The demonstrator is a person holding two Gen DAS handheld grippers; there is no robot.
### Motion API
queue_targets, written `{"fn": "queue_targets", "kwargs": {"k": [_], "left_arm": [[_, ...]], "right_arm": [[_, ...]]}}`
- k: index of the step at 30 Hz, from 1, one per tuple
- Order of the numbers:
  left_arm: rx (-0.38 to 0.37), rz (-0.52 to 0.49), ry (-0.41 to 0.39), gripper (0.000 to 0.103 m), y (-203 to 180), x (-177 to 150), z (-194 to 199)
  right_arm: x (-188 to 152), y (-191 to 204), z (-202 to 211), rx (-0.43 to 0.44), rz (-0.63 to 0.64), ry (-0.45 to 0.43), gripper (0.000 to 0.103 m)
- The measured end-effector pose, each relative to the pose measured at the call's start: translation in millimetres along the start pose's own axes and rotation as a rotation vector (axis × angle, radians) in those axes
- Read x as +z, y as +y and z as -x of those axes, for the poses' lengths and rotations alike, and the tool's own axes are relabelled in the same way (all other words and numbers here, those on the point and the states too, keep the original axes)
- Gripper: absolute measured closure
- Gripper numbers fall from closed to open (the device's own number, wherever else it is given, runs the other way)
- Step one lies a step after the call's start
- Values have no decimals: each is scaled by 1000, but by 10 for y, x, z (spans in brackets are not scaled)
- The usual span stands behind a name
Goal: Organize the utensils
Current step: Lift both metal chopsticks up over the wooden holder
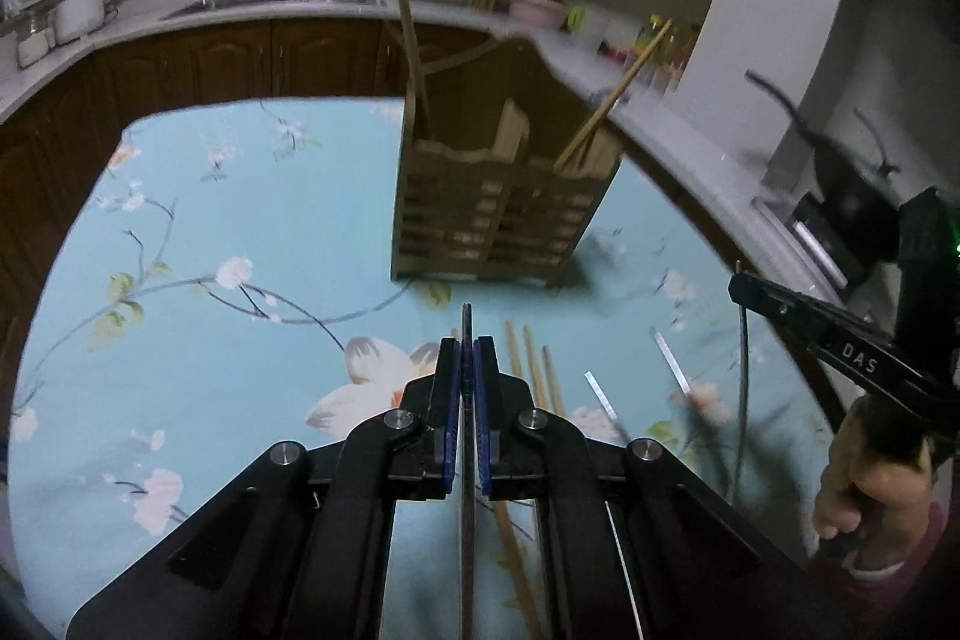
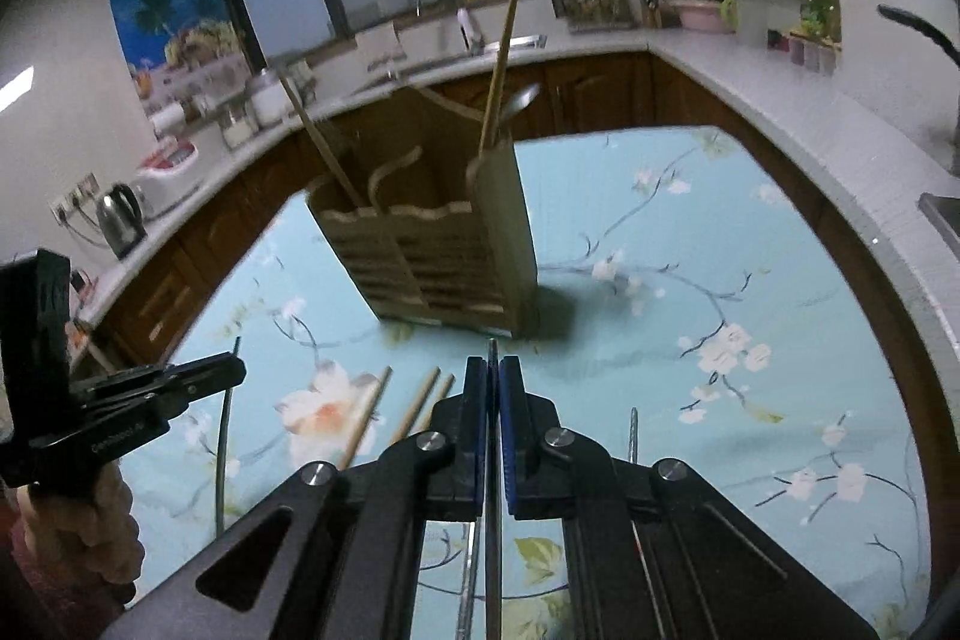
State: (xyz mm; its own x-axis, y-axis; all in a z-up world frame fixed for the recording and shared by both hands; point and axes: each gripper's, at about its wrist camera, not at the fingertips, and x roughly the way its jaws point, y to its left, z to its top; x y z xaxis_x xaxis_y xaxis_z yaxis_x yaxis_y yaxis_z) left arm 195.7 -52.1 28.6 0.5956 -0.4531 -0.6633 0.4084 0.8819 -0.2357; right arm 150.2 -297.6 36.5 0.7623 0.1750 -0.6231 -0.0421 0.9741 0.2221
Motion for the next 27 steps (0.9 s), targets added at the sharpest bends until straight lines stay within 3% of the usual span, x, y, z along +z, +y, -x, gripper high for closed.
{"fn": "queue_targets", "kwargs": {"k": [12,27], "left_arm": [[-17,16,-162,99,-17,186,644],[-20,7,-248,99,-61,403,834]], "right_arm": [[343,147,661,8,14,-201,99],[535,195,713,34,14,-252,99]]}}
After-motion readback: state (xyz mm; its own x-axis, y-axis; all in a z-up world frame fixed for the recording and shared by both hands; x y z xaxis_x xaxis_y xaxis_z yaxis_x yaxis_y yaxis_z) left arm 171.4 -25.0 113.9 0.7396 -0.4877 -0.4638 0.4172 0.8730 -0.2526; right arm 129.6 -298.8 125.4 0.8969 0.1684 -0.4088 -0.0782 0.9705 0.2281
